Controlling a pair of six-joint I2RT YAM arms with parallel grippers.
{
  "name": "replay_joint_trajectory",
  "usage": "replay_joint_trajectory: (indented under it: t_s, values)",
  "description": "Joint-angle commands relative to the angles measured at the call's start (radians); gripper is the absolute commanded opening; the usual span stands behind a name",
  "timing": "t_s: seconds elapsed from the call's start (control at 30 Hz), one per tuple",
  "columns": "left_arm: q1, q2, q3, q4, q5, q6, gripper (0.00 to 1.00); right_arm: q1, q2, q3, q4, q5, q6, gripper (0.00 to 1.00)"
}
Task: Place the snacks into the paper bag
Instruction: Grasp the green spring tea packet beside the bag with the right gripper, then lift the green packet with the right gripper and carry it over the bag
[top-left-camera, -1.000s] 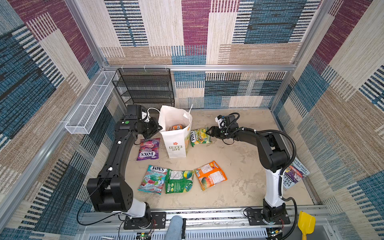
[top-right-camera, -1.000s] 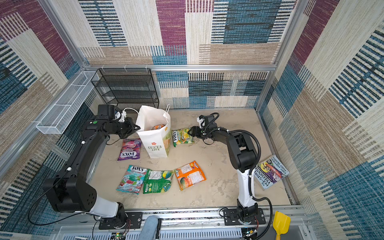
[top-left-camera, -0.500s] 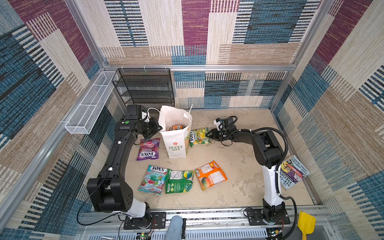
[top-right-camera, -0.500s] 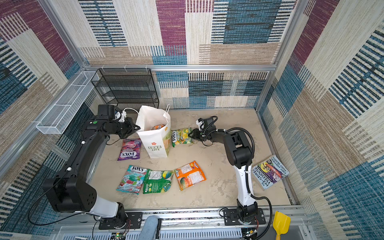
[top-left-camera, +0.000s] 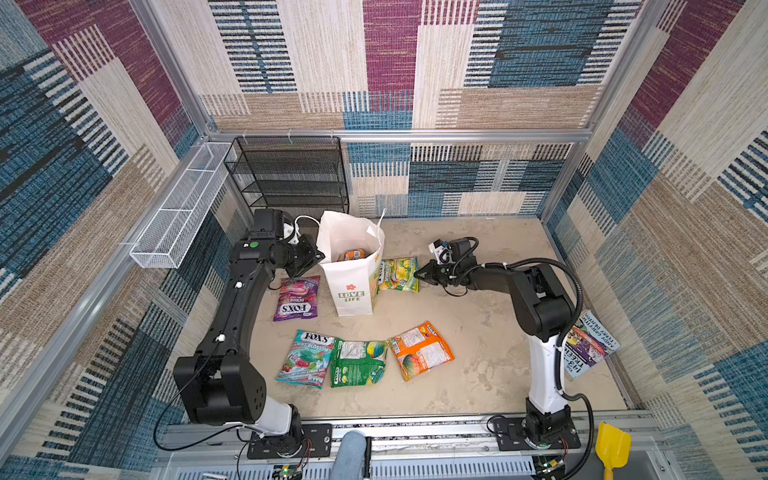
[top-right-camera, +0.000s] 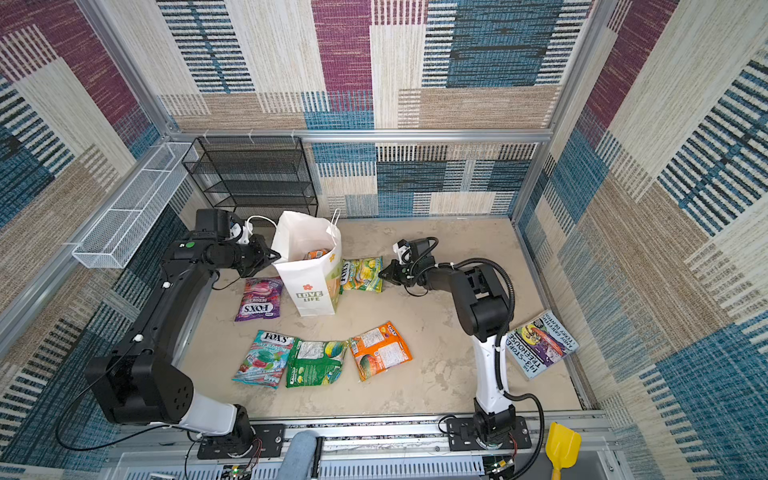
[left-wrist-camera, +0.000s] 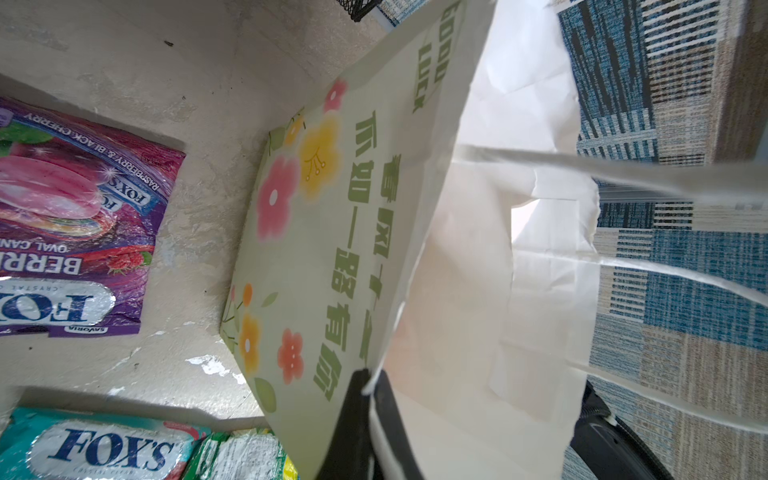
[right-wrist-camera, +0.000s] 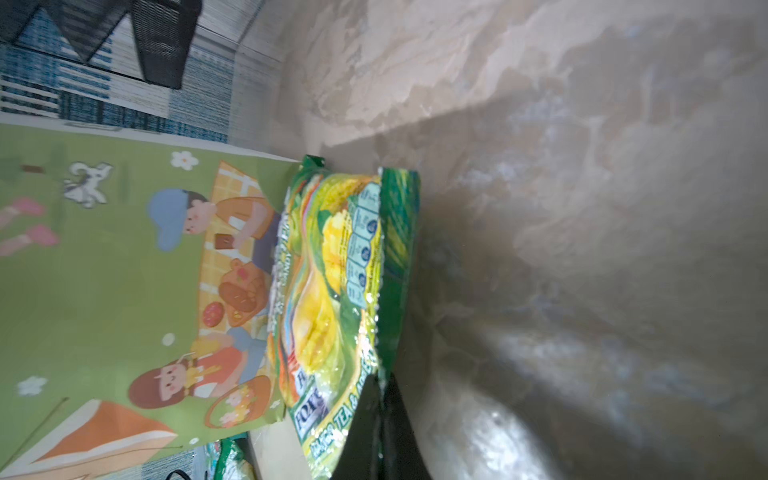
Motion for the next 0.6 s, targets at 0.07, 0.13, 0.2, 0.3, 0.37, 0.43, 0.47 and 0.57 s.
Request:
replay_joint_trajectory:
  t_s: [0.07,0.13,0.2,0.3,0.37,0.43,0.47,0.57]
  values:
    - [0.0,-0.005,-0.002,0.029,0.009,-0.007,0.02,0.0,-0.11,-0.083,0.101,0.002,0.044,0.0]
    - [0.001,-0.005,-0.001,0.03,0.01,-0.007,0.02,-0.003,-0.157,-0.116,0.114,0.002,0.057,0.0]
    - [0.001,-0.006,-0.001,0.033,0.01,-0.009,0.02,-0.004,-0.214,-0.141,0.118,0.005,0.064,0.0]
    - [0.001,-0.003,-0.001,0.032,0.017,-0.009,0.02,-0.004,-0.305,-0.162,0.105,0.016,0.07,0.0]
    - [0.0,-0.004,-0.001,0.033,0.02,-0.01,0.02,-0.004,-0.365,-0.172,0.095,0.029,0.074,0.0]
    - [0.001,-0.006,-0.001,0.034,0.02,-0.01,0.02,-0.003,-0.421,-0.173,0.077,0.039,0.074,0.0]
    - [0.001,-0.006,-0.002,0.033,0.02,-0.009,0.02,-0.003,-0.45,-0.175,0.068,0.043,0.073,0.0]
    - [0.001,-0.011,-0.002,0.036,0.02,-0.011,0.02,-0.003,-0.528,-0.177,0.047,0.053,0.085,0.0]
